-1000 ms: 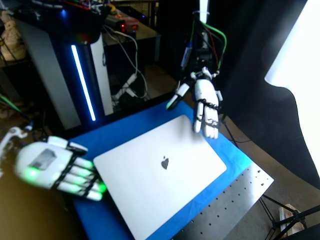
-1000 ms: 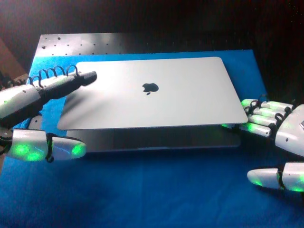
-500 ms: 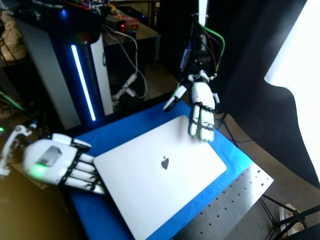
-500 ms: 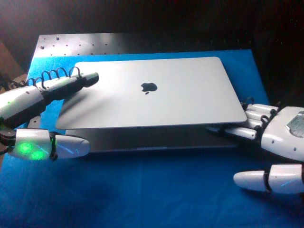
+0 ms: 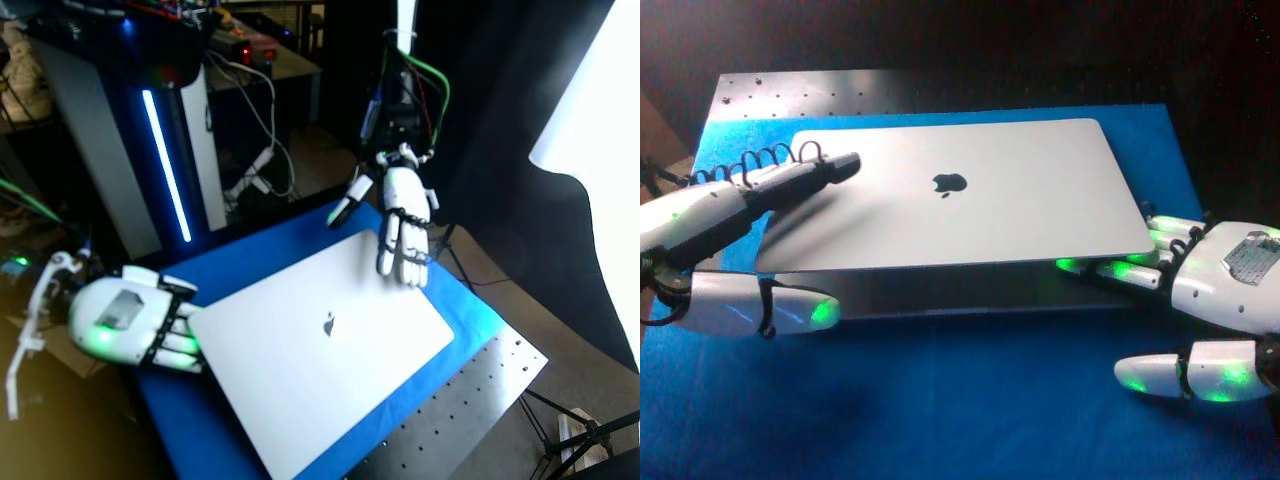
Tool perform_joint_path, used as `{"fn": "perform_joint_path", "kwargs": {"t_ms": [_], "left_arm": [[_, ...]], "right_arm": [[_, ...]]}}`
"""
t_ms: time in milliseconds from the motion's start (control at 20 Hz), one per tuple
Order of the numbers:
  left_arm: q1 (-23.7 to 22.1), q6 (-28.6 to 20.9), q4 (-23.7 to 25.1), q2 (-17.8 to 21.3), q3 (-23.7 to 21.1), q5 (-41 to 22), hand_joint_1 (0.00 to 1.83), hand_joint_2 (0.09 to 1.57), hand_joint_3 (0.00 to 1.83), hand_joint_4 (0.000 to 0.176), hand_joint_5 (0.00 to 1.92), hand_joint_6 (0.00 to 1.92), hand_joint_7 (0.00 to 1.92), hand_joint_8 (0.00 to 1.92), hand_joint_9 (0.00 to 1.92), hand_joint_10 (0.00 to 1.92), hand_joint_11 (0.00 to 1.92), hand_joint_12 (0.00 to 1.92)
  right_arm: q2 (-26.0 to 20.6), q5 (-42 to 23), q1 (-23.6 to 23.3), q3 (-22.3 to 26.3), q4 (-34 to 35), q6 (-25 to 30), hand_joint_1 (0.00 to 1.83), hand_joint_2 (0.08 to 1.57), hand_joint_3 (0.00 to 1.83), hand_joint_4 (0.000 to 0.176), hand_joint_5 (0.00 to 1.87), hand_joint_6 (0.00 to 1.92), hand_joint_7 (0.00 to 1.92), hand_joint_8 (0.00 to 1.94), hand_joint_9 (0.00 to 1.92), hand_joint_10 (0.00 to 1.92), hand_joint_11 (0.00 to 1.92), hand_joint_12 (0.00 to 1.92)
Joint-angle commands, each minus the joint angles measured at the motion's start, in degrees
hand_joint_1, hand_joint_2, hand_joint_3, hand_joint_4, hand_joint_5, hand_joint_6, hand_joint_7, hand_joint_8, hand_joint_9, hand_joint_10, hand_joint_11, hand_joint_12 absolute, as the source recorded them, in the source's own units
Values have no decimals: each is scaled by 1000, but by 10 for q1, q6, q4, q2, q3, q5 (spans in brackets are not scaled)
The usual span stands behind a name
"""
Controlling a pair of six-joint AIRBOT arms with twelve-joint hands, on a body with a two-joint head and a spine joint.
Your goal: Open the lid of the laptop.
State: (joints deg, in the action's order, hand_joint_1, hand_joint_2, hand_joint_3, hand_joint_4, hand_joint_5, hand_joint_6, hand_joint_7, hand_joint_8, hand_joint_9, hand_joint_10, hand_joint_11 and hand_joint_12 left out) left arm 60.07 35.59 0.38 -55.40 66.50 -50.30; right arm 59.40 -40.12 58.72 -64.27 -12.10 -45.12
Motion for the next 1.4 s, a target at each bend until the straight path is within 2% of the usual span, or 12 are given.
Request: {"fn": "perform_joint_path", "kwargs": {"t_ms": [0,150,250,350,450,550,700,850,1050,1250,1350], "left_arm": [[-11,-2,-10,-4,4,-66,745,935,0,176,0,0,0,0,0,0,0,0],[-35,-2,10,-17,16,-36,845,902,0,176,0,0,0,0,0,0,0,0],[-67,3,34,-35,35,5,922,922,0,176,0,0,0,0,0,0,0,0],[-90,29,43,-44,43,37,1025,887,0,176,0,0,0,0,0,0,0,0],[-116,83,46,-51,44,78,1080,867,0,176,0,0,0,0,0,0,0,0],[-128,107,42,-55,45,87,1093,911,8,176,0,0,0,0,0,0,0,0],[-142,118,33,-57,50,84,1046,1009,14,176,0,0,0,0,0,0,0,0],[-155,118,18,-62,57,64,1064,960,0,176,0,0,0,0,0,0,0,0],[-188,119,14,-75,69,49,995,995,7,176,0,0,0,0,0,0,0,0],[-231,119,11,-93,87,42,1073,957,0,176,0,0,0,0,0,0,0,0],[-241,119,-2,-100,95,32,967,959,0,176,0,0,0,0,0,0,0,0]], "right_arm": [[7,-29,-6,-1,7,4,0,1320,6,0,6,2,0,0,0,0,0,0],[7,-28,-6,-2,7,4,0,1312,1,0,0,0,0,0,0,0,0,0],[7,-28,-6,-2,7,4,0,1318,3,0,3,1,0,0,0,0,0,0],[7,-28,-6,-2,7,5,0,1321,3,0,0,0,0,0,0,0,0,0],[7,-28,-6,-2,8,6,0,1320,2,0,0,0,0,0,0,0,0,0],[7,-28,-6,-2,9,6,0,1313,0,0,0,0,0,0,0,0,0,0],[7,-28,-6,-2,9,6,0,1303,0,0,0,0,0,0,0,0,0,0],[7,-28,-6,-2,10,7,0,1299,0,0,0,0,0,0,0,0,0,0],[7,-28,-6,-2,10,7,0,1291,0,0,0,0,0,0,0,0,0,0],[7,-28,-6,-2,9,7,0,1306,2,0,4,1,0,0,0,0,0,0],[7,-28,-6,-2,9,7,0,1318,7,0,16,5,0,0,0,0,0,0]]}}
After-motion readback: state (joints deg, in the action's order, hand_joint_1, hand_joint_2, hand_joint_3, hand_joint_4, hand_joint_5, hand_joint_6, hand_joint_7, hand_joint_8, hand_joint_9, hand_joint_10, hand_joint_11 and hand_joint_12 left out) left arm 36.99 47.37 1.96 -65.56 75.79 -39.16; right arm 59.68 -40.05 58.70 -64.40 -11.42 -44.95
